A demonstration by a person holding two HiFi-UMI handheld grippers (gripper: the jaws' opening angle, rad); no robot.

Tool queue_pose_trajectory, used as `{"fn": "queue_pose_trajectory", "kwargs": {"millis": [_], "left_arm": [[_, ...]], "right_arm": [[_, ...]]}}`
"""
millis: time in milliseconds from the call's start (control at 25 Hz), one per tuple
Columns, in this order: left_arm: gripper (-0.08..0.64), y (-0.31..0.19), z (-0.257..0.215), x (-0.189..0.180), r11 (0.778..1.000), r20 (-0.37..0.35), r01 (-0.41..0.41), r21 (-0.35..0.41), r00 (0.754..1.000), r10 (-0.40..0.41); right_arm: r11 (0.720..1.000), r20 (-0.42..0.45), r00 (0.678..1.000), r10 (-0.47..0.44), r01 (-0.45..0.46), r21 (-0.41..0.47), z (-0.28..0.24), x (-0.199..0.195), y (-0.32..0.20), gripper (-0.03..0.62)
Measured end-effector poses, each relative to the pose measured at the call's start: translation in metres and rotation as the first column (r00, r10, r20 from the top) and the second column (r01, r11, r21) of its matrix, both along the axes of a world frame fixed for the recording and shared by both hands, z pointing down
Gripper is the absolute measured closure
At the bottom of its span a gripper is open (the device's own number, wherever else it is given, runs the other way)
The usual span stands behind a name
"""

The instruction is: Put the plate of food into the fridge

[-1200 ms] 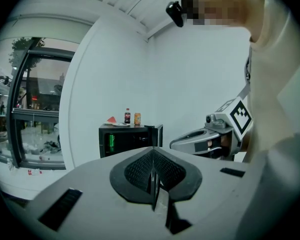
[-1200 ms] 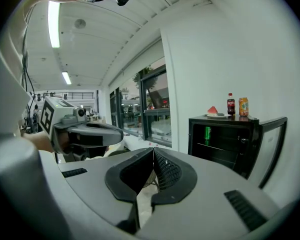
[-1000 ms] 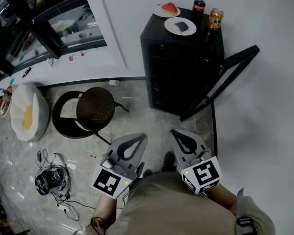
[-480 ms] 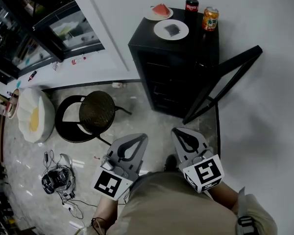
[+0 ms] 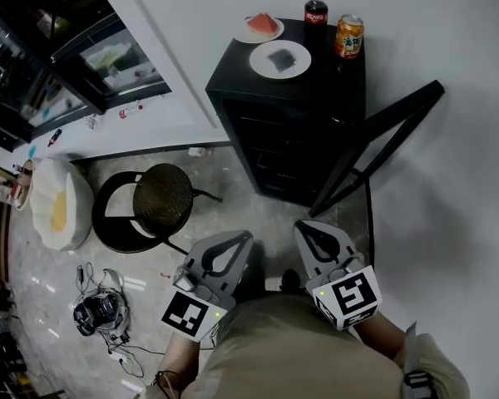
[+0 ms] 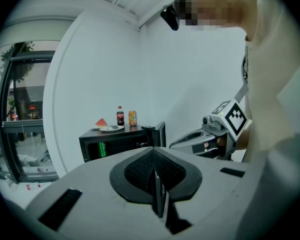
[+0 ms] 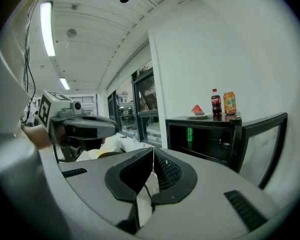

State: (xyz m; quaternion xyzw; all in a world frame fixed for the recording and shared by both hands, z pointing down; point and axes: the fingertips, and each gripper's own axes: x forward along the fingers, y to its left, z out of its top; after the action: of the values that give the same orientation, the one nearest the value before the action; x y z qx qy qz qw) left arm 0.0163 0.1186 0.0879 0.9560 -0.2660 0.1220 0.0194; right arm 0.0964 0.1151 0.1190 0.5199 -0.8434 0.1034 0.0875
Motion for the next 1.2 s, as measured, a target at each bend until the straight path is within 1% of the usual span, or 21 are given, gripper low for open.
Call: {"fn": "queue_pose_trajectory", "kwargs": {"millis": [120, 280, 480, 600, 800, 960, 1200], "left_arm": [[0.549, -0.012, 0.002, 0.0, 1.0, -0.011, -0.014, 0.002, 1.0, 0.014], [0.549, -0.03, 0.001, 0.003, 0.998, -0.037, -0.055, 0.006, 0.998, 0.055], [0.549, -0.058, -0.005, -0.002, 0.996, -0.076, -0.093, 0.005, 0.993, 0.093], [0.549, -0.07, -0.001, -0.006, 0.992, -0.081, -0.125, 0.001, 0.989, 0.124], [0.549, -0.09, 0.005, -0.013, 0.99, -0.097, -0.144, -0.007, 0.985, 0.143], [0.549, -0.102, 0.008, -0.018, 0.984, -0.107, -0.177, 0.0, 0.979, 0.176], [0.549, -0.125, 0.005, -0.02, 0.975, -0.124, -0.219, 0.025, 0.967, 0.221]], "right_arm": [[1.0, -0.011, 0.999, 0.03, -0.03, 0.0, 0.001, 0.005, -0.008, 0.571], [0.997, -0.029, 0.997, 0.077, -0.078, -0.003, 0.0, 0.01, -0.02, 0.571], [0.994, -0.054, 0.992, 0.111, -0.112, -0.014, -0.001, 0.004, -0.043, 0.571], [0.99, -0.062, 0.988, 0.142, -0.142, -0.004, -0.005, 0.003, -0.056, 0.571], [0.985, -0.082, 0.983, 0.167, -0.169, -0.021, -0.004, -0.001, -0.073, 0.571], [0.982, -0.098, 0.978, 0.182, -0.185, -0.024, -0.005, -0.009, -0.084, 0.571], [0.974, -0.118, 0.967, 0.226, -0.228, -0.006, -0.014, -0.017, -0.106, 0.571]]}}
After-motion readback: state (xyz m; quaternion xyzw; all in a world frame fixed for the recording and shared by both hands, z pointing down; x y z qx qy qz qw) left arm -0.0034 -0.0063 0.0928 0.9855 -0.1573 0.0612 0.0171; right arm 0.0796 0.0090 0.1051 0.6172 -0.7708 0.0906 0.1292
